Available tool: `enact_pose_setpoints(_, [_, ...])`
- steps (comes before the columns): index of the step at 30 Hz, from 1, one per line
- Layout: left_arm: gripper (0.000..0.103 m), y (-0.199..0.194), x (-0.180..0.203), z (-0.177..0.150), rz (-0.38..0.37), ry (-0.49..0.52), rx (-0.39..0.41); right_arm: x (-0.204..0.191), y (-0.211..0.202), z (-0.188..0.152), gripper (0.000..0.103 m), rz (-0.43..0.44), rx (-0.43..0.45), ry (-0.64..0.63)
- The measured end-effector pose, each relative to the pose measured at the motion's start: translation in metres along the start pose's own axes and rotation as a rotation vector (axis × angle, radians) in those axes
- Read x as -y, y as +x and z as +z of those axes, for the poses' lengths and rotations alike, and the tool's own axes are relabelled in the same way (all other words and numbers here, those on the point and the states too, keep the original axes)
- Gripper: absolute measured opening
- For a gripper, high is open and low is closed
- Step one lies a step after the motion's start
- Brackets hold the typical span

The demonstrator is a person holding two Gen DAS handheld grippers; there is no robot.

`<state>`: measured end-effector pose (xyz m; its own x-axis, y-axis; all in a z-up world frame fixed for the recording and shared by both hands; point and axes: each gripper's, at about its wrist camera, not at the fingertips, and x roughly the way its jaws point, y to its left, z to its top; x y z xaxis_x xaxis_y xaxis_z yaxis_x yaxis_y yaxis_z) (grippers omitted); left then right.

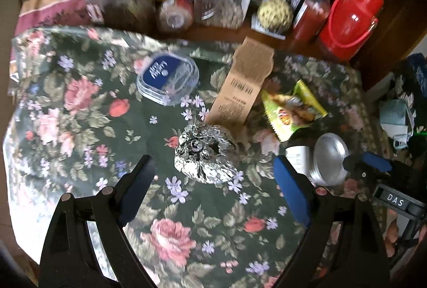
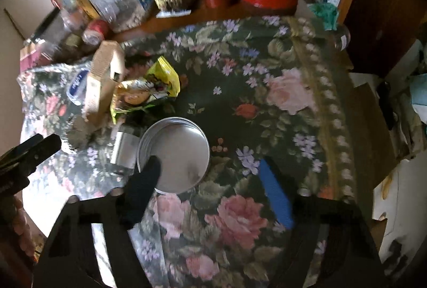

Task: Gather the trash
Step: 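Grasp the crumpled foil ball with the left tool while the right tool grasps the silver tin lid, then carry the foil ball and tin lid down to the white bucket with both tools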

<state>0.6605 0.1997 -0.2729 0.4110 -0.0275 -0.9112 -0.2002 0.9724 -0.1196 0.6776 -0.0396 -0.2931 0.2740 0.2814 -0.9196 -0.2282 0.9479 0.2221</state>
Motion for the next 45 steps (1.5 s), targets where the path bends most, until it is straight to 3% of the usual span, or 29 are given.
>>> enact_pose_setpoints(4, [0.09, 0.017, -0.004, 0.002, -0.014, -0.008, -0.021, -0.003, 0.015, 0.001, 0.034, -0.021, -0.008, -0.014])
enact_pose_setpoints(8, [0.089, 0.03, -0.007, 0.002, -0.044, -0.028, -0.04, -0.007, 0.022, 0.001, 0.016, -0.057, 0.018, -0.037])
enact_pose_setpoints(11, [0.079, 0.038, -0.008, 0.003, -0.064, -0.05, -0.055, -0.006, 0.023, 0.0, 0.006, -0.077, 0.04, -0.048])
enact_pose_setpoints(14, [0.059, 0.045, -0.005, 0.003, -0.065, -0.057, -0.058, -0.006, 0.023, -0.001, 0.004, -0.089, 0.047, -0.069])
enact_pose_setpoints(16, [0.057, 0.042, -0.004, 0.003, -0.064, -0.056, -0.056, -0.005, 0.02, -0.001, 0.003, -0.086, 0.05, -0.075])
enact_pose_setpoints(24, [0.055, 0.004, 0.007, 0.004, -0.038, -0.036, 0.009, -0.005, -0.011, -0.001, 0.003, -0.071, 0.103, -0.087])
enact_pose_setpoints(28, [0.055, -0.029, 0.017, 0.007, -0.036, -0.041, 0.067, 0.005, -0.049, 0.002, 0.003, -0.036, 0.161, -0.067])
enact_pose_setpoints(37, [0.055, -0.132, 0.066, -0.001, -0.029, -0.029, 0.279, 0.032, -0.138, -0.003, 0.003, 0.015, 0.333, -0.095])
enact_pose_setpoints(39, [0.055, -0.159, 0.083, -0.01, -0.024, -0.027, 0.339, 0.041, -0.17, -0.008, 0.003, 0.031, 0.407, -0.116])
enact_pose_setpoints(45, [0.055, -0.22, 0.119, -0.045, -0.037, -0.039, 0.458, 0.053, -0.218, -0.022, 0.003, 0.065, 0.509, -0.158])
